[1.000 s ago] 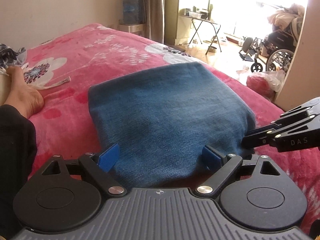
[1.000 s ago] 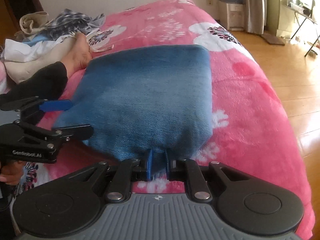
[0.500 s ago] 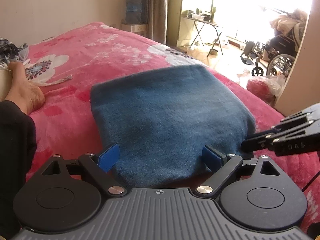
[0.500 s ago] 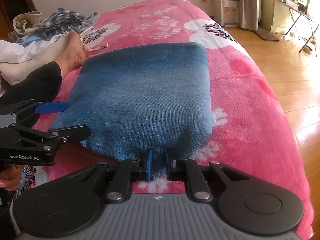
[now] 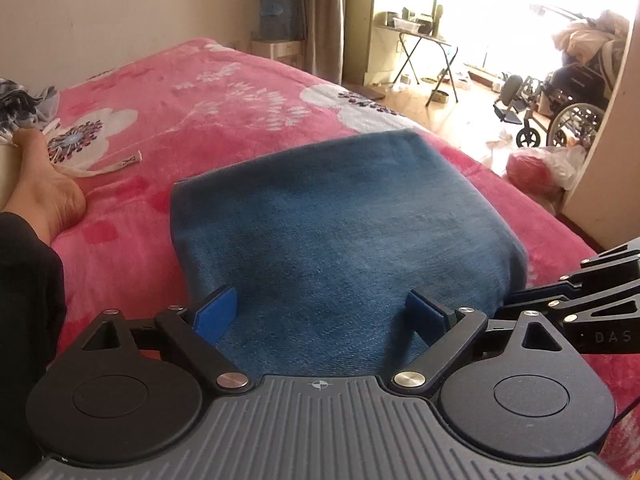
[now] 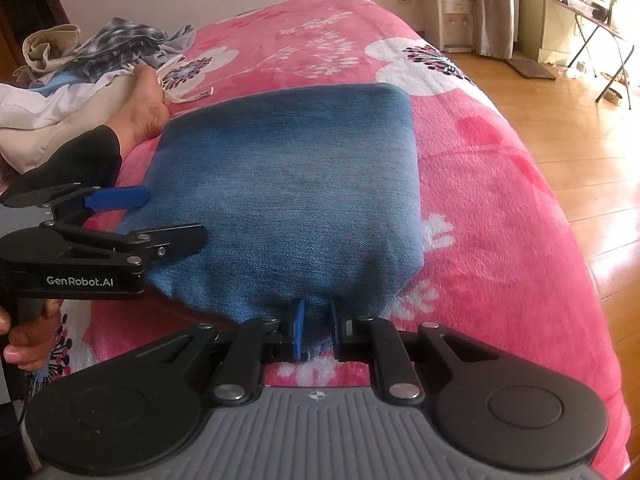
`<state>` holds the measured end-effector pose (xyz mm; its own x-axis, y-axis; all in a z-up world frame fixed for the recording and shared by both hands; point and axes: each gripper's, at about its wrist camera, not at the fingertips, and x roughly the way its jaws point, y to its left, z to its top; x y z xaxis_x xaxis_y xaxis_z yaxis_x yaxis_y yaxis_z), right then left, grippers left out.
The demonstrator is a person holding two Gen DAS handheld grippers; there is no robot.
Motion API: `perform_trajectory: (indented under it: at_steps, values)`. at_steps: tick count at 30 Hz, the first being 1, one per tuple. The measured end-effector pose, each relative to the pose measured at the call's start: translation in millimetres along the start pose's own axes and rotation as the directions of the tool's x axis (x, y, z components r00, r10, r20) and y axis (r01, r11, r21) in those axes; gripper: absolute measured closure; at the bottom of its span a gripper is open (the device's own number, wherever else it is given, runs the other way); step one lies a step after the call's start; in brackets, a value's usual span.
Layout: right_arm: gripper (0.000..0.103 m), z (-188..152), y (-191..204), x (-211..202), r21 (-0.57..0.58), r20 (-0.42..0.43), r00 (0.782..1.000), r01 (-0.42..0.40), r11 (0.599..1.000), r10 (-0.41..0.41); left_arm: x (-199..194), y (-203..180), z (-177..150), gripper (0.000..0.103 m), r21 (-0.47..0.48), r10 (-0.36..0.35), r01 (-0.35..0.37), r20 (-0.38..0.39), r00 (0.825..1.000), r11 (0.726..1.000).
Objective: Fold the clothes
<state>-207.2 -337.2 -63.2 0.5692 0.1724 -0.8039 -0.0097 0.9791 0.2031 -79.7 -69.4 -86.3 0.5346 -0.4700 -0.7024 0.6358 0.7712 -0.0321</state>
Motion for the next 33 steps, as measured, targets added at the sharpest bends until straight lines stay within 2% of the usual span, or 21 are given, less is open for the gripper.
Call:
perform_trajectory:
  at_steps: [33]
  values:
    - [0.088, 0.0, -1.1, 0.0, 0.011, 0.006, 1.000, -0.006, 1.000, 0.006, 0.6, -2.1, 1.5, 0.008, -0.015, 0.011, -0.011, -0.025, 1.000, 1.000]
